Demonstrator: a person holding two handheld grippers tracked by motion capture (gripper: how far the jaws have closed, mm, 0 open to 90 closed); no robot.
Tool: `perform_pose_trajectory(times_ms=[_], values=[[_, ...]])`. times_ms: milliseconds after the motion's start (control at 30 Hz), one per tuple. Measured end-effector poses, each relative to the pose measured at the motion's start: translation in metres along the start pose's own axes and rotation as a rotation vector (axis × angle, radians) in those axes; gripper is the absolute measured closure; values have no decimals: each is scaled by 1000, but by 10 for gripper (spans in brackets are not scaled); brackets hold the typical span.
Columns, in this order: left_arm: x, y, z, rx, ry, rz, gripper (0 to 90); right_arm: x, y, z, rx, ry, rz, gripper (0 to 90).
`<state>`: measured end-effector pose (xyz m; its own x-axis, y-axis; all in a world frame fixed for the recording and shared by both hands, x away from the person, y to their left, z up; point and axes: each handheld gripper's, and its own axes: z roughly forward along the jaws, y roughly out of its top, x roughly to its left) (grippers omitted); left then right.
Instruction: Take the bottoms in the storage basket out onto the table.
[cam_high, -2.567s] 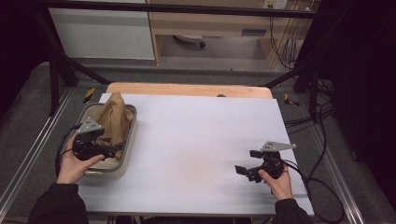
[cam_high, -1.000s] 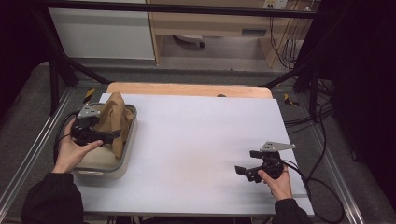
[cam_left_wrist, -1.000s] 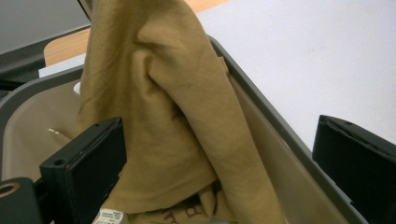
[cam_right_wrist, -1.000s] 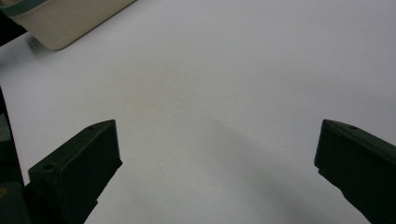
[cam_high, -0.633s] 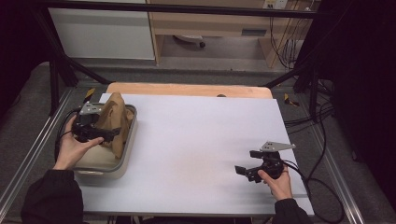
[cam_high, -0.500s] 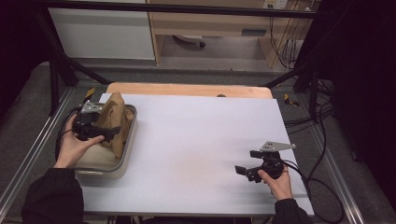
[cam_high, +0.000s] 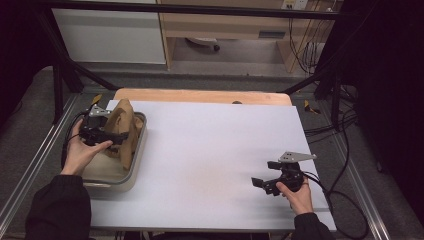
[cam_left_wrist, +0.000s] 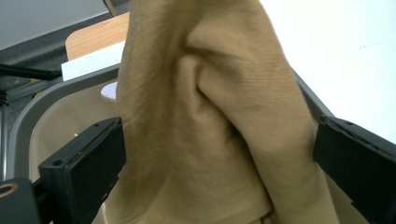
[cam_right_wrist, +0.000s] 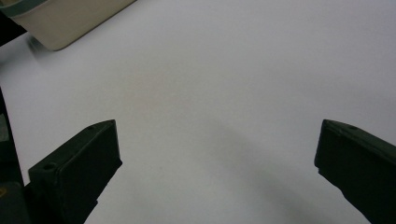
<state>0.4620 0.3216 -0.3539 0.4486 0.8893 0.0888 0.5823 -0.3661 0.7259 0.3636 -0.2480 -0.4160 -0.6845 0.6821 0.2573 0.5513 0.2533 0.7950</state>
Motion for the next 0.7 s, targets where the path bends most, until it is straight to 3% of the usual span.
perform_pose_trajectory(times_ms=[467,700], values=[[6,-4,17,20,9,11,67,0,0,0,0,2,0,7],[5,-8,23,5,4,11,261,0,0,0,3,1,1,7]])
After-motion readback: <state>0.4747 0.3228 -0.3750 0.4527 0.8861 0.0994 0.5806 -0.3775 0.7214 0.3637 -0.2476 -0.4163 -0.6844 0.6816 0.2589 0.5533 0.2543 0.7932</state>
